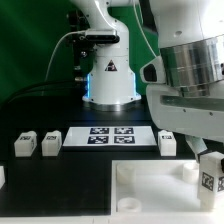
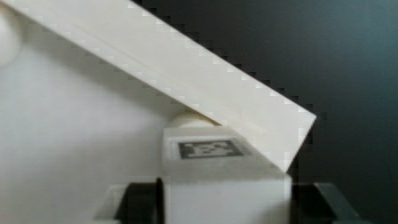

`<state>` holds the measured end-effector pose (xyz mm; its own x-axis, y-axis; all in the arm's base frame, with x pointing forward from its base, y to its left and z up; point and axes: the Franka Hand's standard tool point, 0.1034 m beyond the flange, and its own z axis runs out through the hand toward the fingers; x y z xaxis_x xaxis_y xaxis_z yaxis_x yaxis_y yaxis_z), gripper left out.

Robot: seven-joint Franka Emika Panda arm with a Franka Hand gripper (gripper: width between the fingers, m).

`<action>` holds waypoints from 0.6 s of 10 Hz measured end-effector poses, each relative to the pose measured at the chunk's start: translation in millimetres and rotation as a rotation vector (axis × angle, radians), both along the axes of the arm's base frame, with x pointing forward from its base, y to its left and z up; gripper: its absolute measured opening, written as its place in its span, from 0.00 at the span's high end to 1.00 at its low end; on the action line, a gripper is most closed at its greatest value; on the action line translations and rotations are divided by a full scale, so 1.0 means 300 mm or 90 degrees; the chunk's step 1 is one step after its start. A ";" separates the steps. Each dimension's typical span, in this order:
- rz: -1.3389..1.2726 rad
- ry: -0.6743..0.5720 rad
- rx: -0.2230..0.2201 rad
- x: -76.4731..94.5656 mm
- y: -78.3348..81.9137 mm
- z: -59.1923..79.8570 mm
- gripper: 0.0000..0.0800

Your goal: Assemble one leg

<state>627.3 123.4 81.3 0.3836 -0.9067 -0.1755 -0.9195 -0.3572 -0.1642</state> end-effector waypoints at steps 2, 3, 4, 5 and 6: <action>-0.167 0.013 0.044 0.006 -0.004 -0.004 0.61; -0.126 0.005 0.039 0.004 -0.001 -0.004 0.61; -0.113 0.003 0.038 0.002 0.000 -0.007 0.55; -0.106 0.002 0.037 0.001 0.000 -0.008 0.34; 0.015 -0.024 0.018 -0.003 -0.002 -0.011 0.34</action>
Offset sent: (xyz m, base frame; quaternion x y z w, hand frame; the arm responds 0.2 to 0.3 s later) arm 0.0000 0.0000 0.0000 0.0000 0.0000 -0.0899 0.9960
